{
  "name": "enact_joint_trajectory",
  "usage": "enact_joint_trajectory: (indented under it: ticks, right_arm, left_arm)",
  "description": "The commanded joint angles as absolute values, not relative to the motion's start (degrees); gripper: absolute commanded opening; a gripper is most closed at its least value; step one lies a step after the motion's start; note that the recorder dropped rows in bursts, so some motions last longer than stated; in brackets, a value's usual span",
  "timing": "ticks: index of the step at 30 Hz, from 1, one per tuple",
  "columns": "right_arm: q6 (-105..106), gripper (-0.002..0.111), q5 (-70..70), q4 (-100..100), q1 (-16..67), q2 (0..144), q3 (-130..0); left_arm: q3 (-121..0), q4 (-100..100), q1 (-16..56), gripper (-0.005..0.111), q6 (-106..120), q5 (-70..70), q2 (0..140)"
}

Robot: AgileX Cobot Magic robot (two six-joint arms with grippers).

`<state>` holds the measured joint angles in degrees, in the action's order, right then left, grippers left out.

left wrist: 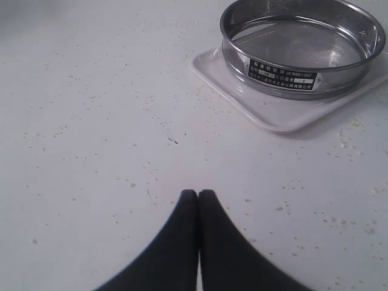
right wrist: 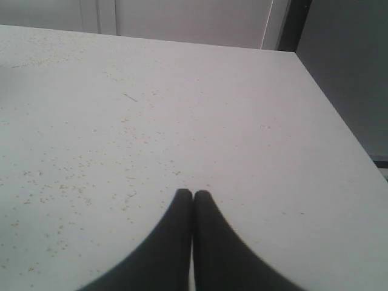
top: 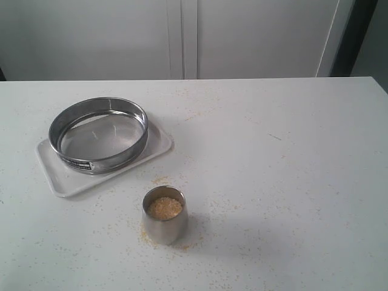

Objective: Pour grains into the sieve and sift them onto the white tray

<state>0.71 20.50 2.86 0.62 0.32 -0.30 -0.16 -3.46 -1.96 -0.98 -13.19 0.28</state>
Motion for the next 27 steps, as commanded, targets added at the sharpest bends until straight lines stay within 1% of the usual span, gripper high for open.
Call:
enact_joint_trajectory:
  ticks: [1,7,10,14,27]
  right_arm:
    - [1.3,0.000,17.7,3.0,0.9,0.0,0.0]
    - [1.3,0.000,9.5,3.0,0.9,0.0,0.0]
    - [1.3,0.000,-1.3,3.0,0.9,0.0,0.0]
    - [1.3,0.000,-11.6,3.0,0.9,0.0,0.0]
    - [1.3,0.000,-22.3,3.0,0.9,0.0,0.0]
  left_arm:
    - [0.0,-3.8,-2.1,0.000,-1.2,-13.3,0.0]
    - [0.0,-3.8,-2.1,0.000,-1.2,-13.3,0.0]
    - [0.0,-3.8,-2.1,0.000,-1.2,-13.3,0.0]
    - [0.0,-3.8,-2.1,0.000,-1.2,-13.3,0.0]
    - [0.0,-3.8,-2.1,0.000,-1.2,-13.3,0.0]
